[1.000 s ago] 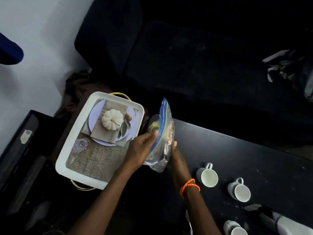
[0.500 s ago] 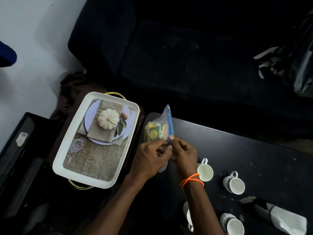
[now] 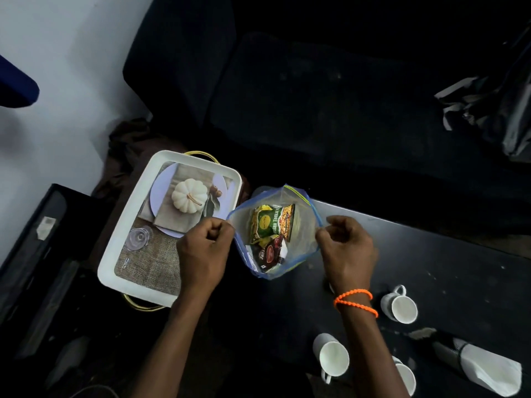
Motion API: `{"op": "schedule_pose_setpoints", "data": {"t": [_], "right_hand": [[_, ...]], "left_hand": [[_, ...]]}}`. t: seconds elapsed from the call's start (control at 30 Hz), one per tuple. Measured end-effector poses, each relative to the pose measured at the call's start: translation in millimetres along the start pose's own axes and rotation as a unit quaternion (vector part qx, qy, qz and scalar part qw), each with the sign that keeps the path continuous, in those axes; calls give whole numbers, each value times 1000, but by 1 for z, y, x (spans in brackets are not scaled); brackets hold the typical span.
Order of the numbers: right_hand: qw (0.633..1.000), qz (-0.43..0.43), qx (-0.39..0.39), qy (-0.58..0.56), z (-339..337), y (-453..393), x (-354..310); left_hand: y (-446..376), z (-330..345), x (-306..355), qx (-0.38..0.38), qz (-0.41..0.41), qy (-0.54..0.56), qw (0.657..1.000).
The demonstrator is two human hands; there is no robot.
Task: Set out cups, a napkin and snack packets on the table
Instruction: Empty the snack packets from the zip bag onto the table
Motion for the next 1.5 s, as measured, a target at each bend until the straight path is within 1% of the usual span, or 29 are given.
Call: {"op": "schedule_pose_setpoints", "data": {"t": [0.07,0.1,0.13,0.17,0.2,0.23,0.27,0.3,0.33,0.37,0.4,0.47,0.5,0.53,0.63,0.77,0.8,0.83,0.93,0.97,1.03,1.1,1.17,1.3,1.33,1.37,1.4,1.43,1.5], "right_hand": [[994,-85,69,12,-16,8,-32],[987,-134,86,2,-17,13,-50],[981,-180,77,-2,-11,17,-68],[976,-215,40,12,4,18,-84],[970,-235,-20,52,31,15,-94],[958,-244,-92,120,65,11,-97],[932,-252,-160,206,101,9,-95],[897,-262,-212,286,132,9,-89],[859,-271,-244,360,158,9,-79],[820,-281,-255,429,177,8,-68],[789,-284,-256,481,190,5,-58],[754,-283,-243,541,201,-1,-46],[747,-286,-235,552,202,-3,-48],[751,-289,-228,549,198,-2,-53],[793,-293,-220,486,174,6,-77],[823,-296,-256,411,113,31,-115],[837,-297,-252,385,95,35,-125],[858,-292,-239,348,74,38,-135],[940,-218,-171,199,12,26,-139],[957,-184,-144,169,0,16,-128],[978,-104,-104,145,-7,-8,-90],[984,-14,-88,154,7,-30,-41],[981,40,-97,162,36,-41,1],[967,69,-156,187,85,-40,40],[967,65,-147,198,86,-41,40],[972,56,-118,197,79,-42,35],[982,43,-76,169,68,-43,25],[993,22,-25,117,52,-40,10],[995,-69,66,6,18,-20,-33]], "left_hand": [[3,5,7,-29,22,-8,999],[6,9,9,-42,30,-10,999],[8,13,10,-52,35,-11,998],[10,16,11,-57,39,-9,998],[10,18,12,-60,41,-6,997],[10,20,12,-63,42,-3,997],[10,21,11,-66,42,-1,997],[9,21,10,-65,44,0,997],[9,21,10,-64,47,0,997],[8,21,8,-63,48,1,997],[6,21,7,-64,46,1,997],[4,23,5,-70,42,4,997],[3,25,4,-74,41,7,996],[1,26,3,-74,37,12,997],[-8,22,-3,-54,17,30,998],[-22,4,-12,-18,2,47,999],[-24,-3,-15,-6,0,51,999],[-26,-8,-18,2,-5,57,998],[-26,-15,-23,0,-8,77,997],[-24,-17,-25,-1,-8,71,997],[-22,-18,-27,-3,-8,61,998],[-19,-17,-26,-9,-7,68,998],[-16,-12,-25,-20,-9,89,996],[-8,2,-25,-38,-16,128,991],[-7,6,-24,-44,-15,132,990],[-5,10,-22,-50,-14,134,990],[-4,13,-21,-57,-11,133,989],[-2,17,-19,-63,-7,130,989],[1,23,-17,-70,-5,128,989]]}}
Point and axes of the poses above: each hand's wrist, its own y-axis away from the middle knuckle, its own z-axis out of the palm, x = y × z, the point moved 10 cm from there along -y, towards the middle knuckle, and after that the axes turned 15 degrees about y, right-handed, at the moved point
